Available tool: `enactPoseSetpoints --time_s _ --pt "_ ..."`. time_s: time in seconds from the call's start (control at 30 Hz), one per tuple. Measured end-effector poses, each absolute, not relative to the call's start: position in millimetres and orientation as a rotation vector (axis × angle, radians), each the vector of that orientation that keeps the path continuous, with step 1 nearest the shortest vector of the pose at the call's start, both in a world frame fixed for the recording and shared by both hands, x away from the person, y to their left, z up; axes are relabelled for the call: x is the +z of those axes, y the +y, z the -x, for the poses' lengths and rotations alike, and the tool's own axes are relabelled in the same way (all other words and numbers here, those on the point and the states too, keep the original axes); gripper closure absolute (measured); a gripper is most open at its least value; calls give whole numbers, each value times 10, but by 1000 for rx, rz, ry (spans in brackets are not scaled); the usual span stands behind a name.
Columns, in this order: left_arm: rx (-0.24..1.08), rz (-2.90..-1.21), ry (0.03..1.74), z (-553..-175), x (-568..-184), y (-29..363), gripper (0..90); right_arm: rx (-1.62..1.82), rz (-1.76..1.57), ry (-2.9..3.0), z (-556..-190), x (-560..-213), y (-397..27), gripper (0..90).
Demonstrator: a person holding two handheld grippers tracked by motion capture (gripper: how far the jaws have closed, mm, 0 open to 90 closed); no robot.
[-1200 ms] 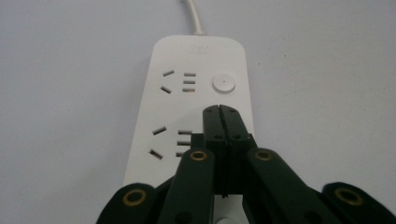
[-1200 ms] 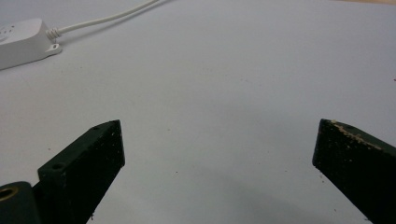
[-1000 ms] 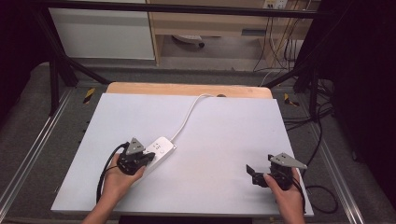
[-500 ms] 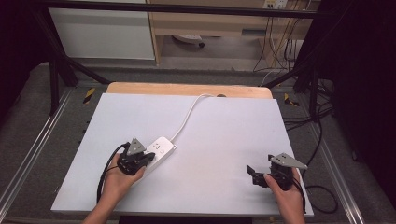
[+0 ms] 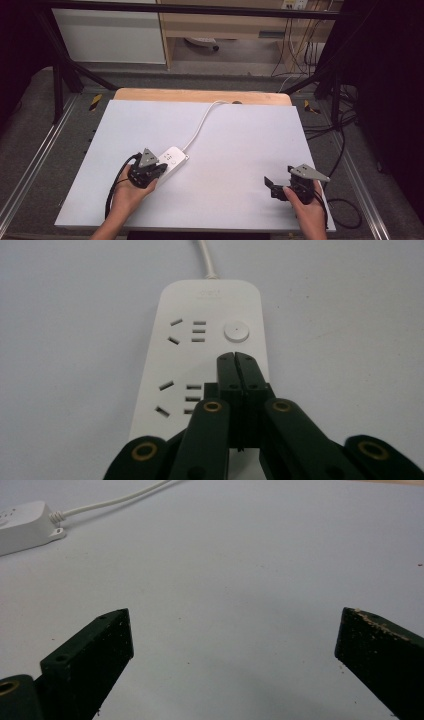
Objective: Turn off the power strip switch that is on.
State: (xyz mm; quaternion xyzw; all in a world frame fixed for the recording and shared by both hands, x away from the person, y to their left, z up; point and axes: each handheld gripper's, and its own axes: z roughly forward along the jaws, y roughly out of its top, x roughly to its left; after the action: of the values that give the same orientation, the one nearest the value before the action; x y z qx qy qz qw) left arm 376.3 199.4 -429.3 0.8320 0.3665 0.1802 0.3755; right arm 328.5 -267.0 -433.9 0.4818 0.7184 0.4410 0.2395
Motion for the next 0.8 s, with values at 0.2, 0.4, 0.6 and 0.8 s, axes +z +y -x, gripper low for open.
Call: enactPoseSetpoints --time_s 0.2,0.4,0.6,0.8 --pt "490 -2142 927 -3748 -4289 1969 900 1201 -1314 1971 -3293 -4344 -2668 29" --pt "471 -2128 938 -3758 -4291 1982 900 1203 -1316 1970 -3296 -4348 -2671 29" --pt "467 -2125 941 -3759 -4292 1986 900 1202 -1317 1973 -3301 -4351 -2666 29" --pt "463 -2118 946 -3758 -4295 1994 900 1203 -1315 1973 -3304 -4353 -2664 29"
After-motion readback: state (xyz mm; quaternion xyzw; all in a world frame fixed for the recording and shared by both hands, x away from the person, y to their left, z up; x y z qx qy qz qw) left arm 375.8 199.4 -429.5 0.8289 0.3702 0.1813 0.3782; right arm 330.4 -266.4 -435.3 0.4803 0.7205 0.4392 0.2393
